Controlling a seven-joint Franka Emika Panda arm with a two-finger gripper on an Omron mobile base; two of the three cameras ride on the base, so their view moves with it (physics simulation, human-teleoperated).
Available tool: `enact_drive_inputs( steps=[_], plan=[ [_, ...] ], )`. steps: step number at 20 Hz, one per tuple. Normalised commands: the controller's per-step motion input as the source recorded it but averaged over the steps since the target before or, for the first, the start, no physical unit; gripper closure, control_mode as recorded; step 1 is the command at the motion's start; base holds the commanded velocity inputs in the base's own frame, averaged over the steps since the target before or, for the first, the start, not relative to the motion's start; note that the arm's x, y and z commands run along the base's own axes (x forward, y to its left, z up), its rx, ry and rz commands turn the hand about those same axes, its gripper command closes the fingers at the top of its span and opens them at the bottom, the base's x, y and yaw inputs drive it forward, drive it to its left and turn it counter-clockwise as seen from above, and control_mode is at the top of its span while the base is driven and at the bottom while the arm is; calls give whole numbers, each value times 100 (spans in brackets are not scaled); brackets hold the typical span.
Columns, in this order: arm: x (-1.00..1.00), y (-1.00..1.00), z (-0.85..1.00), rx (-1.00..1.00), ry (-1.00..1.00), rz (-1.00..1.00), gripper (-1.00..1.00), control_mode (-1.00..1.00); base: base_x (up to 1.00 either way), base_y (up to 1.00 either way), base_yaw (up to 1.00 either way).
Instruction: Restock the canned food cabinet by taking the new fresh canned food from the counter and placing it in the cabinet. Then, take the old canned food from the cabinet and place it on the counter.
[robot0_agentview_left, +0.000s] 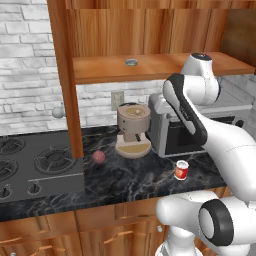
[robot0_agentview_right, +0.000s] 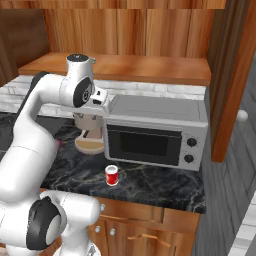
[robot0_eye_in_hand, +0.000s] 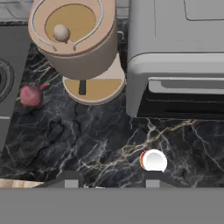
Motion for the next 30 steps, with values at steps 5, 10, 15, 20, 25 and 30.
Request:
enact_drive_inputs(
  steps=[5,10,15,20,25,30],
  plan=[
    [-3,-19,-34,0,4,-2,-100,-100,0,0,0],
    [-7,-41,-97,-2,14,-4,-100,-100,0,0,0],
    [0,-48,-100,-5,17,-4,-100,-100,0,0,0],
    [0,-35,-97,-1,10,-7,-100,-100,0,0,0],
    [0,-8,-71,0,0,-4,-100,-100,0,0,0],
    [-1,0,-37,0,-1,-3,-100,-100,0,0,0]
  ],
)
